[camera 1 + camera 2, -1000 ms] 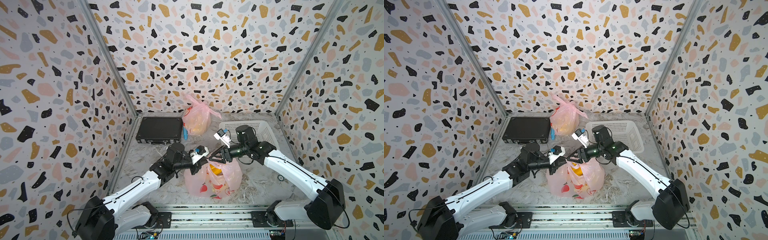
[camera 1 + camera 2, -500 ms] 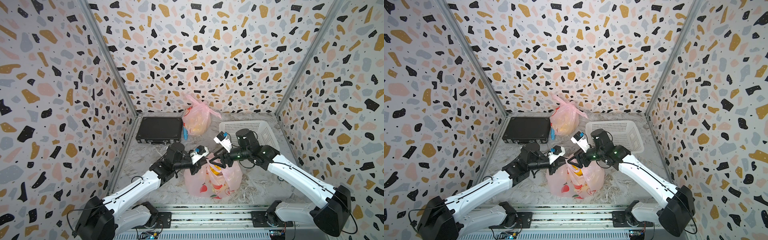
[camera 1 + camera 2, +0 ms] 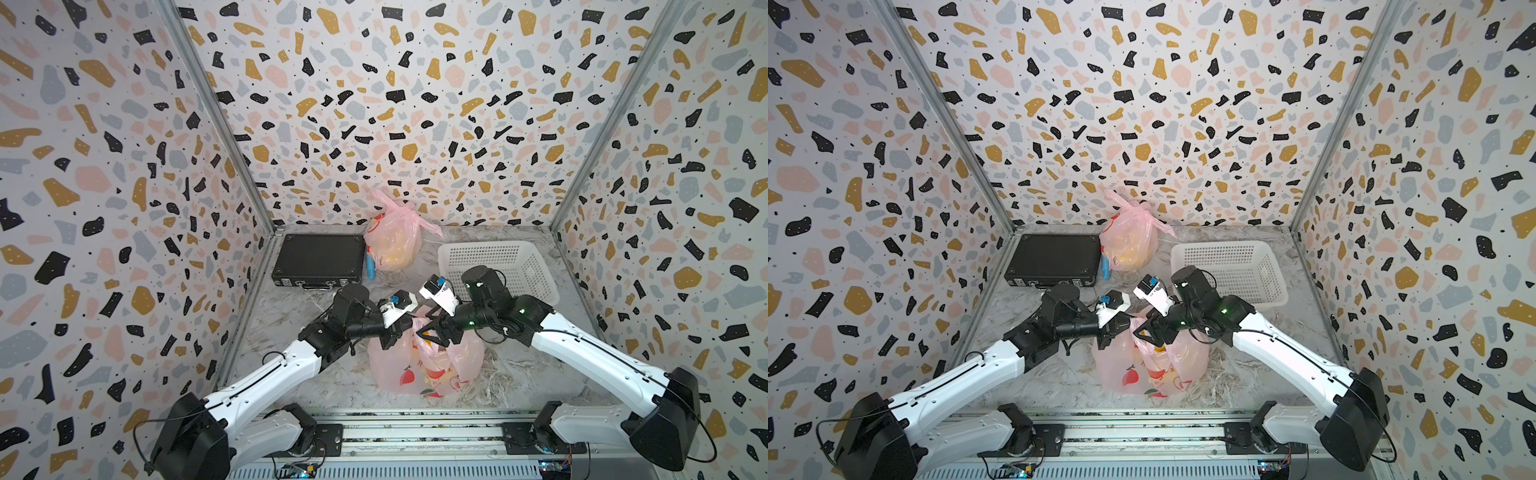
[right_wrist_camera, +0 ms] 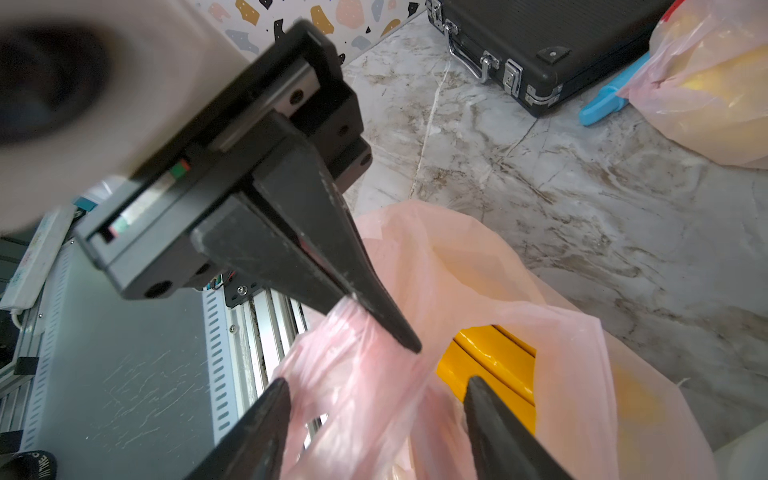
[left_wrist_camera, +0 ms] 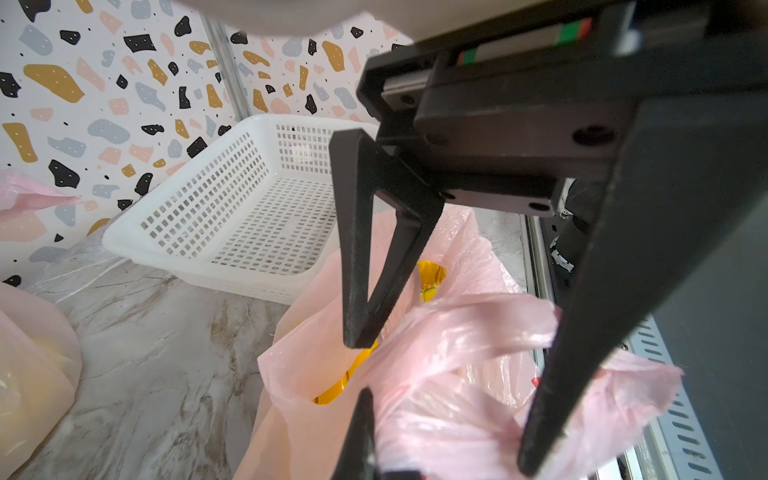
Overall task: Place the banana into a plastic bag & tie a knot
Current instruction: Cross the plastic bag at the center of the board.
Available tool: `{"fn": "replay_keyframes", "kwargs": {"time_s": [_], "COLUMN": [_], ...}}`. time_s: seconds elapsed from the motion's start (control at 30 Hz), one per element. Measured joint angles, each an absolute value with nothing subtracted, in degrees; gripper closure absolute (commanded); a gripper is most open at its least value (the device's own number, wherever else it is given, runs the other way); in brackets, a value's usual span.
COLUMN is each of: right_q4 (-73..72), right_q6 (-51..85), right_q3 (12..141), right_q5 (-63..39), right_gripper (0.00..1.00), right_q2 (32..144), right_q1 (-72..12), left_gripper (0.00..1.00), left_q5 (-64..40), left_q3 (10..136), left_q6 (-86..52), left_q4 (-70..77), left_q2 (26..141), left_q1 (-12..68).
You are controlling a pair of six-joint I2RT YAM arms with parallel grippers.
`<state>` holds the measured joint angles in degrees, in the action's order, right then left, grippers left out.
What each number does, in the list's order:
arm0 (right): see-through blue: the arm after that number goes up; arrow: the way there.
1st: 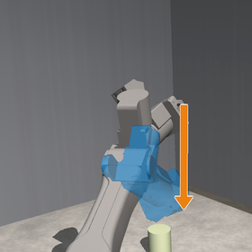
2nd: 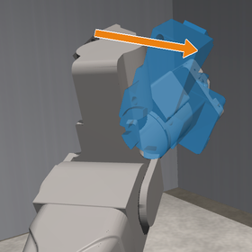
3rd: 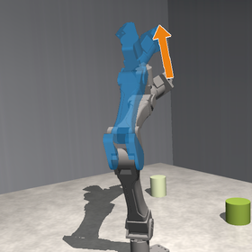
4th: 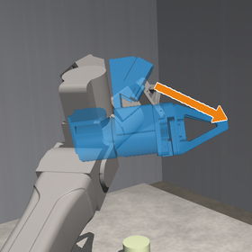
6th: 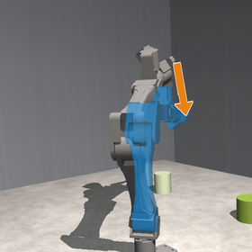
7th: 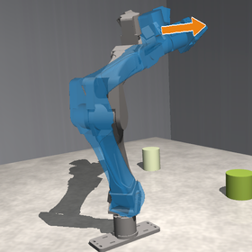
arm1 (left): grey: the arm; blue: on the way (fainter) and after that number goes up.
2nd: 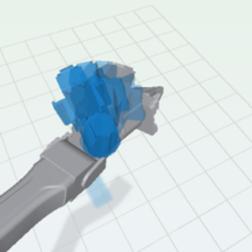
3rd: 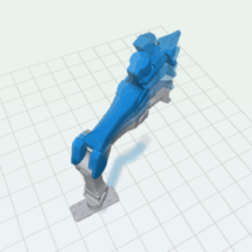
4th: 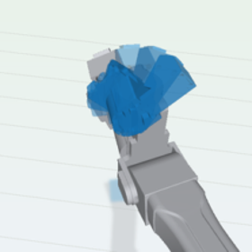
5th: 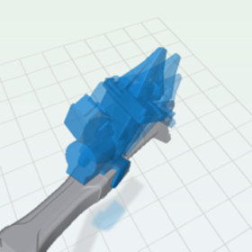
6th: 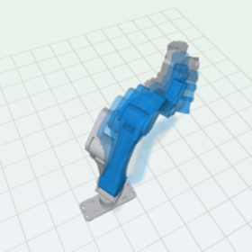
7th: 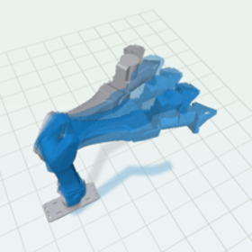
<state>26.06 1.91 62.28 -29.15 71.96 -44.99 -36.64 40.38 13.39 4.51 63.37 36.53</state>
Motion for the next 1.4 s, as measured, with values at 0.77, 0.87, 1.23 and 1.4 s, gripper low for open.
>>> {"fn": "replay_keyframes", "kwargs": {"time_s": [0.77,0.87,1.23,1.4], "right_q4": [29.21,29.36,29.21,29.19], "right_q6": [-3.25,-3.33,-3.49,-3.44], "right_q3": [62.52,63.07,63.44,63.44], "right_q5": [-14.74,-13.3,-8.29,-6.74], "right_gripper": [1.0,1.0,1.0,1.0], "right_q2": [76.55,76.9,77.14,77.14], "right_q1": [-49.25,-49.69,-50.33,-50.33], "left_gripper": [1.0,1.0,0.61,0.48], "left_q5": [-37.26,-37.28,-36.49,-36.75], "left_q3": [40.38,40.38,41.28,41.23], "left_q6": [13.3,13.06,12.67,12.08], "left_q4": [3.75,3.46,-0.51,-1.52], "left_q2": [63.33,63.16,62.11,59.96], "left_q1": [36.42,36.42,35.9,34.15]}}
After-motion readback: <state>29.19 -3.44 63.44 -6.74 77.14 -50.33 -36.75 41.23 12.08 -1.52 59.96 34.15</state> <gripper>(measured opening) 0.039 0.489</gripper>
